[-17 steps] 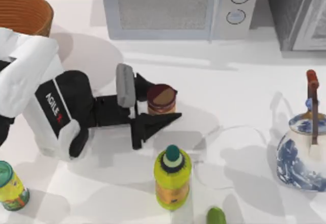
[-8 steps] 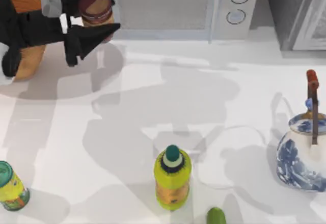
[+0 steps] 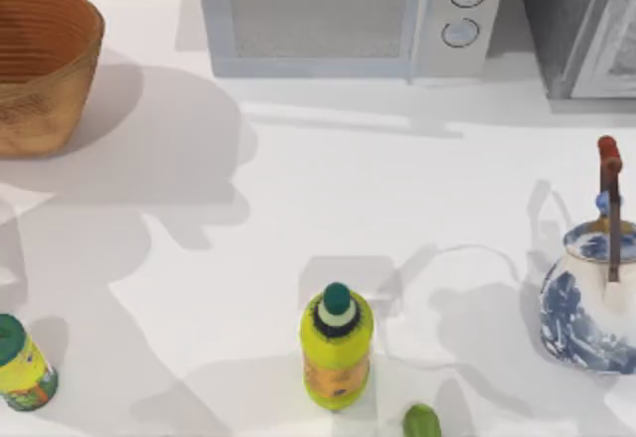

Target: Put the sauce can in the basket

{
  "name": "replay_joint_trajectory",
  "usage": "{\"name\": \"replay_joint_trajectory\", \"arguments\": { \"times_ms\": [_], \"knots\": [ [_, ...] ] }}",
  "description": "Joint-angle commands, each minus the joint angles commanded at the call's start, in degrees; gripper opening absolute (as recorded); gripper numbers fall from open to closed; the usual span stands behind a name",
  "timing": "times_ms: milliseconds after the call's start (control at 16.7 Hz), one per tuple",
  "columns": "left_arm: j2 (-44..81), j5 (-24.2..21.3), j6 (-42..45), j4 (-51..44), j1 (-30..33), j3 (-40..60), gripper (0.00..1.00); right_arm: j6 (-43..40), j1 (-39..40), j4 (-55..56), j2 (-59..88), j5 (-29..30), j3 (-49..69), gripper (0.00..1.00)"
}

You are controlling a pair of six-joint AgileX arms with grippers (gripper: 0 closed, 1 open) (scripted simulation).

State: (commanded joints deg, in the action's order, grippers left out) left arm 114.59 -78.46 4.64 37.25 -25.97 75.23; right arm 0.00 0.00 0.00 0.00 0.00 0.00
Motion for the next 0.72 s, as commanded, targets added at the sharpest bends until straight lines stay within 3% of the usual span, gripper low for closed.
{"name": "replay_joint_trajectory", "arguments": {
  "times_ms": [240,720],
  "knots": [
    [-0.14,0.10,-1.36,-2.61,-4.73,1.40,0.00,0.00,0.00,0.00,0.00,0.00,0.00,1.00],
    [1.51,2.10,-1.59,-1.24,-2.61,1.92,0.00,0.00,0.00,0.00,0.00,0.00,0.00,1.00]
  ]
}}
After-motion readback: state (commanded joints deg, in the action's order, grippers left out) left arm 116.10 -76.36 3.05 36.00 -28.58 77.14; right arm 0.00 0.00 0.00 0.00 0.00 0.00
